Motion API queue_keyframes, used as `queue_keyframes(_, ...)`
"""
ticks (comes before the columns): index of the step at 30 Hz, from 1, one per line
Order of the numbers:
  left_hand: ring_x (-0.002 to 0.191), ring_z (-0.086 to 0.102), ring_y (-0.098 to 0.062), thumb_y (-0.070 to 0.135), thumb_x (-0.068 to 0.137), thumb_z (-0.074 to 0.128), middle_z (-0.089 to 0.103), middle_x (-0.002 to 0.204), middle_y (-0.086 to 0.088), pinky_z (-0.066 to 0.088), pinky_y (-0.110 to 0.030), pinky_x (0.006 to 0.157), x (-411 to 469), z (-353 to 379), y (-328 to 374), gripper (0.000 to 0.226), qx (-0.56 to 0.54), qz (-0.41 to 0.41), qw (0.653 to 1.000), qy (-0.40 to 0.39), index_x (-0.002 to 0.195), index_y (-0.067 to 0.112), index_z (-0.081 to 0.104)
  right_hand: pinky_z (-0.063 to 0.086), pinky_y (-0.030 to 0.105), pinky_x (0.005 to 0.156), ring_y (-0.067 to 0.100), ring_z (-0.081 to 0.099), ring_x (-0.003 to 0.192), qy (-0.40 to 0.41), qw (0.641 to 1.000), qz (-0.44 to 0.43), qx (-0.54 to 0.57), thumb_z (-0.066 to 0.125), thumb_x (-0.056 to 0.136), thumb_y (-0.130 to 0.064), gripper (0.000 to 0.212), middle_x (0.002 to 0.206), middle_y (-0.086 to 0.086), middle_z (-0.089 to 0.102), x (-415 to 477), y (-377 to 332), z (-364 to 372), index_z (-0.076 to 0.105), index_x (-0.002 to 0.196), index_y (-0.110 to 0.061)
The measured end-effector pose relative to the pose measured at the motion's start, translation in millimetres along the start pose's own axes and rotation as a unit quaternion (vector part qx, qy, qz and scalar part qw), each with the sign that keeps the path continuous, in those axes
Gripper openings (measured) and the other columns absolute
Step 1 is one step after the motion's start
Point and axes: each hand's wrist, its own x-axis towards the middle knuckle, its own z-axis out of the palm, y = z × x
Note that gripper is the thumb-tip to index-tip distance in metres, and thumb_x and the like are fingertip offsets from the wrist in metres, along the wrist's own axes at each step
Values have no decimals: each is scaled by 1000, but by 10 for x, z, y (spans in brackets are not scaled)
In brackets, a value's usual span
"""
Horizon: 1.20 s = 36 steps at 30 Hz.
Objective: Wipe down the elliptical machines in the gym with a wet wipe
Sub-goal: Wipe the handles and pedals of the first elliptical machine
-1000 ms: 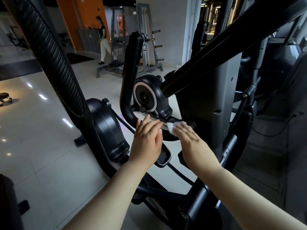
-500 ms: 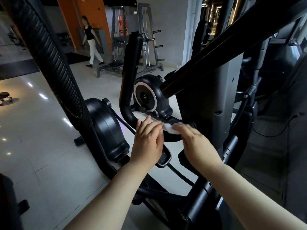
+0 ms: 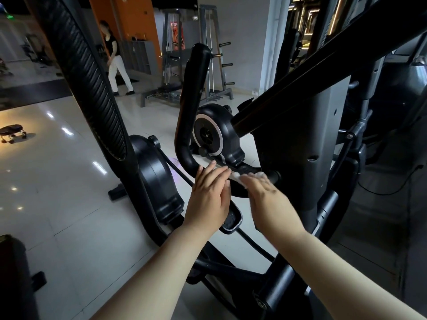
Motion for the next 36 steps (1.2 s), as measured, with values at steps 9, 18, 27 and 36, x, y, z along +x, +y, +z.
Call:
queue_keyframes(9, 147, 35, -15, 28, 105, 35, 53, 148, -6, 31, -51, 121, -14, -71, 56, 49, -70, -60, 996, 10, 143, 5, 55, 35, 37, 116, 24, 64, 115, 11, 1000, 1, 25, 57, 91, 13, 41, 117, 13, 72, 35, -15, -58, 64, 126, -7)
queue_keyframes(18, 143, 43, -20, 32, 99, 46, 52, 151, -3, 32, -42, 119, 136, -5, 318, 62, -108, 67, 984, -124, 157, 14, 37, 49, 14, 87, -5, 61, 112, -104, 968, 60, 220, 54, 93, -2, 43, 119, -14, 64, -26, 181, -343, 40, 132, -13)
queue_keyframes(27, 109, 66, -27, -2, 86, 42, 73, 112, -6, 56, -42, 97, 63, -67, 61, 45, 53, 110, 993, -2, 118, 8, 73, 28, 18, 116, -9, 30, 144, -36, 958, 137, 251, 51, 90, 4, 50, 152, -15, 42, -122, 178, -212, 41, 134, -16)
queue_keyframes(36, 134, 54, -24, -8, 89, 47, 62, 140, -5, 32, -43, 122, -101, 83, 231, 51, 24, 133, 990, -27, 134, 9, 64, 19, 11, 118, 6, 31, 146, -26, 975, 104, 193, 50, 95, 1, 53, 148, -3, 49, -42, 95, -183, 48, 146, -12)
